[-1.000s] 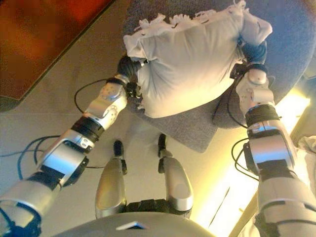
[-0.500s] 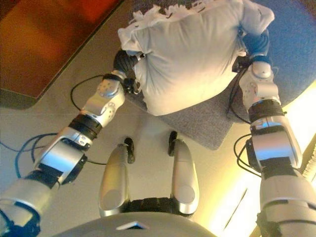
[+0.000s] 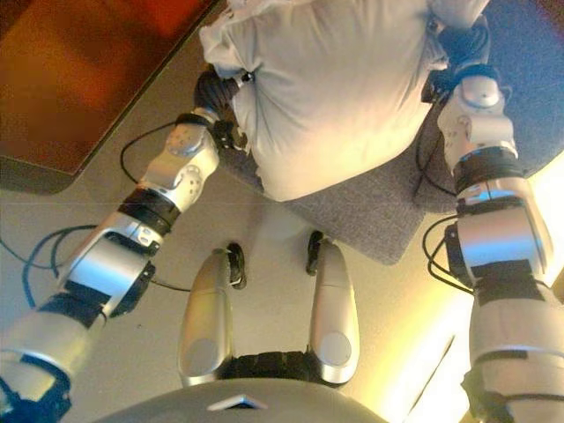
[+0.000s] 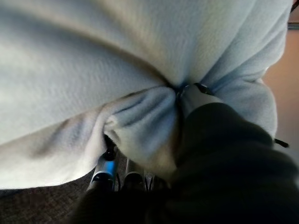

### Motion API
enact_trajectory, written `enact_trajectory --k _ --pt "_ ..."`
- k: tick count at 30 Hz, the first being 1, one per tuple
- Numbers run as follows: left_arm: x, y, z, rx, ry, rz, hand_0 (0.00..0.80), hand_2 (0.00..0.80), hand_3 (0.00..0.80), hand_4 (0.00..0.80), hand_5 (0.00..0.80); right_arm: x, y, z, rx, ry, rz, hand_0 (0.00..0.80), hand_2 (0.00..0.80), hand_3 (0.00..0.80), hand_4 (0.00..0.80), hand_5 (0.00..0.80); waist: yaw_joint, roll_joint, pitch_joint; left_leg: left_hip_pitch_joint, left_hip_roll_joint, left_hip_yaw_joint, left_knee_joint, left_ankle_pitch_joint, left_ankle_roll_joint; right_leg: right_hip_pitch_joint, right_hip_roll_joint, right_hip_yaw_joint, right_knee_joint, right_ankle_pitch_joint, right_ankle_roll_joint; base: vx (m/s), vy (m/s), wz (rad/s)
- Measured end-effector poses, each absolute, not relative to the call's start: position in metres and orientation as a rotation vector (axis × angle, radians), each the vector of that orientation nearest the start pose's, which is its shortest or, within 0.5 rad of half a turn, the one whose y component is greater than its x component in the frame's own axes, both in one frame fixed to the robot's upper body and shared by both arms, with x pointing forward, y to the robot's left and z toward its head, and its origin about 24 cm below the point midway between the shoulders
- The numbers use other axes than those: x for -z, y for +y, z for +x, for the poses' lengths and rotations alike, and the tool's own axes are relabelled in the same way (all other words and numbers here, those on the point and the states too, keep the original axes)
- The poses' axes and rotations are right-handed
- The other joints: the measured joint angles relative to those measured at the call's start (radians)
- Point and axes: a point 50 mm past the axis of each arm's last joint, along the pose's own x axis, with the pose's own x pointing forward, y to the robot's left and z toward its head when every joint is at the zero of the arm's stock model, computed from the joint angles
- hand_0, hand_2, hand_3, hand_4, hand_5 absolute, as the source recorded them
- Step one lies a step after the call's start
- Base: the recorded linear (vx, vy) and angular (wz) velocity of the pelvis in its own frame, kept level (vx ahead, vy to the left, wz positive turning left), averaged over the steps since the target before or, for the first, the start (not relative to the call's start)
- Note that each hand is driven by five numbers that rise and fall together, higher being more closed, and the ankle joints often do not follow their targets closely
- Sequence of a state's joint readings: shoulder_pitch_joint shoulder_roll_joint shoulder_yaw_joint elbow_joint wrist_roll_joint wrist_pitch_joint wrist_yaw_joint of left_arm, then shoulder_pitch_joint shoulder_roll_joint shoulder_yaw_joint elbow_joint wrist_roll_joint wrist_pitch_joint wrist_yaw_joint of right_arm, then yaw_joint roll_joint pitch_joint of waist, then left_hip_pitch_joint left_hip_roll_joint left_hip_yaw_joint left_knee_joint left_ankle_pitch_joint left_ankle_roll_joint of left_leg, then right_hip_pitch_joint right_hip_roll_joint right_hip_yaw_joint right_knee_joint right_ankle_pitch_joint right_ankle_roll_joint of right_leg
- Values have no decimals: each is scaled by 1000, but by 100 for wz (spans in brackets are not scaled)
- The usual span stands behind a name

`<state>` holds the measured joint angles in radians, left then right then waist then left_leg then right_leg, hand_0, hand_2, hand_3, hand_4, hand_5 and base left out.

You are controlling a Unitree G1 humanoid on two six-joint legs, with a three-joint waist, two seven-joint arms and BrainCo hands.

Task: Pick up the cushion and take it to the sofa

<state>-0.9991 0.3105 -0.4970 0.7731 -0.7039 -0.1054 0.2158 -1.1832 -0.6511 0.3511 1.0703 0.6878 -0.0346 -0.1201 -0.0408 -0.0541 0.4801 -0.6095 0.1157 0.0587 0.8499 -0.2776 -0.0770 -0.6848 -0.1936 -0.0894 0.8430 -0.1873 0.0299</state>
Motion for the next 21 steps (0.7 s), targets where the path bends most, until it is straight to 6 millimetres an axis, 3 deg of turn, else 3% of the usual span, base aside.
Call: enact_trajectory --k 21 --pt "-198 84 404 219 -200 -85 800 800 800 800 800 -260 -277 406 362 -162 -141 800 800 800 800 800 -10 7 0 -51 25 24 33 -6 3 -59 16 17 14 4 4 -17 -23 -3"
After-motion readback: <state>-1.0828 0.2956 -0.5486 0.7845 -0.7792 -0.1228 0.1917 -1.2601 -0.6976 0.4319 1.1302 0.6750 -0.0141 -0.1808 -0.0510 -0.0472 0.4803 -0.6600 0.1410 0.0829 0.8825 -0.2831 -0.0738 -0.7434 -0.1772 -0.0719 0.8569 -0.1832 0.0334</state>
